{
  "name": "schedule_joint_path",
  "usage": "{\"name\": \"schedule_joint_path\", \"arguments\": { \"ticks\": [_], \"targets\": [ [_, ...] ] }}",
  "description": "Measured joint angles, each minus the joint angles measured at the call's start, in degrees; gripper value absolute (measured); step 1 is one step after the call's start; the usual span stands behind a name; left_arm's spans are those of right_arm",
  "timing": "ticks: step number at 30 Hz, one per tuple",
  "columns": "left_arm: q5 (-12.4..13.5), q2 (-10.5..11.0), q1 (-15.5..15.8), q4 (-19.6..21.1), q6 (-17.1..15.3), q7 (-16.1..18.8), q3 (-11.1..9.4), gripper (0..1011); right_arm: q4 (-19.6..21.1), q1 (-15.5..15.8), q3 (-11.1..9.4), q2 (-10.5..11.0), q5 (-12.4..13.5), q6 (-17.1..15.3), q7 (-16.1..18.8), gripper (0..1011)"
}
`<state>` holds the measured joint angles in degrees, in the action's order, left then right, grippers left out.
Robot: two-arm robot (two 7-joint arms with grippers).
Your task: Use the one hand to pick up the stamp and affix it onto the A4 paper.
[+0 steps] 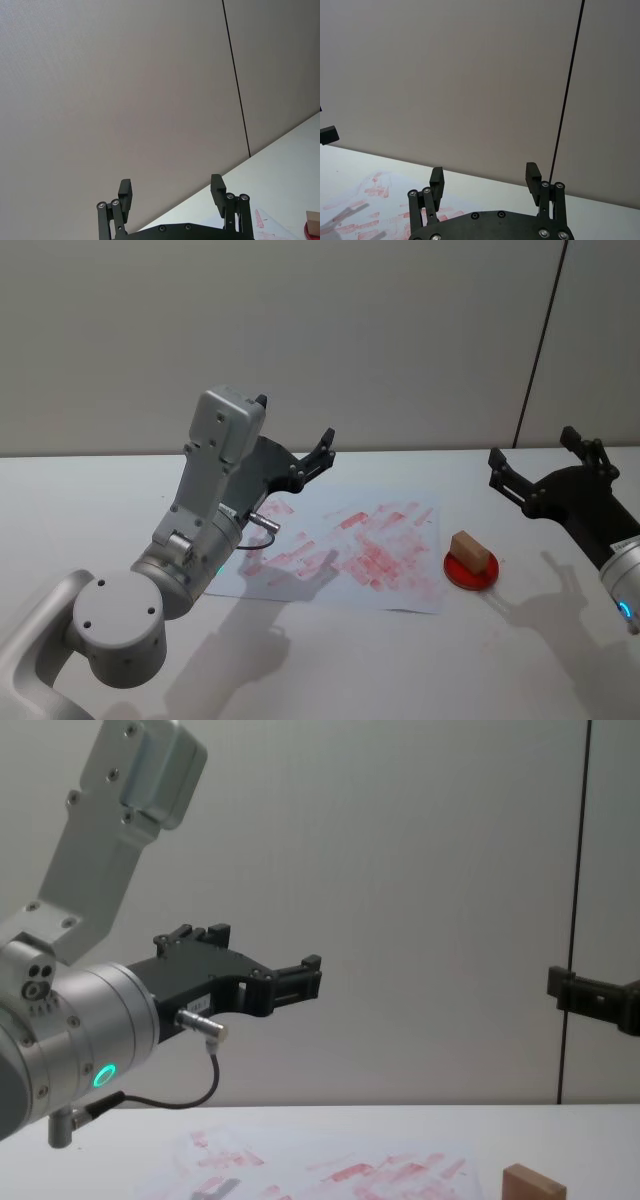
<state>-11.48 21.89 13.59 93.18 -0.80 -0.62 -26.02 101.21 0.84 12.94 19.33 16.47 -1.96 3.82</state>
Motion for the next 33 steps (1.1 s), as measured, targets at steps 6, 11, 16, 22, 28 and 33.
{"name": "schedule_joint_path", "arguments": {
  "ticks": [6,11,16,22,28,33],
  "targets": [
    [0.0,0.0,0.0,0.0,0.0,0.0,0.0,1001,0.02,0.0,0.0,0.0,0.0,0.01,0.0,1001],
    [0.0,0.0,0.0,0.0,0.0,0.0,0.0,1001,0.02,0.0,0.0,0.0,0.0,0.01,0.0,1001],
    [0.0,0.0,0.0,0.0,0.0,0.0,0.0,1001,0.02,0.0,0.0,0.0,0.0,0.01,0.01,1001],
    [0.0,0.0,0.0,0.0,0.0,0.0,-0.01,1001,0.02,0.0,0.0,0.0,0.0,0.01,0.01,1001],
    [0.0,0.0,0.0,0.0,0.0,0.0,0.0,1001,0.02,0.0,0.0,0.0,0.0,0.01,0.01,1001],
    [0.0,0.0,0.0,0.0,0.0,0.0,0.0,1001,0.02,0.0,0.0,0.01,0.0,0.01,0.01,1001]
  ]
}}
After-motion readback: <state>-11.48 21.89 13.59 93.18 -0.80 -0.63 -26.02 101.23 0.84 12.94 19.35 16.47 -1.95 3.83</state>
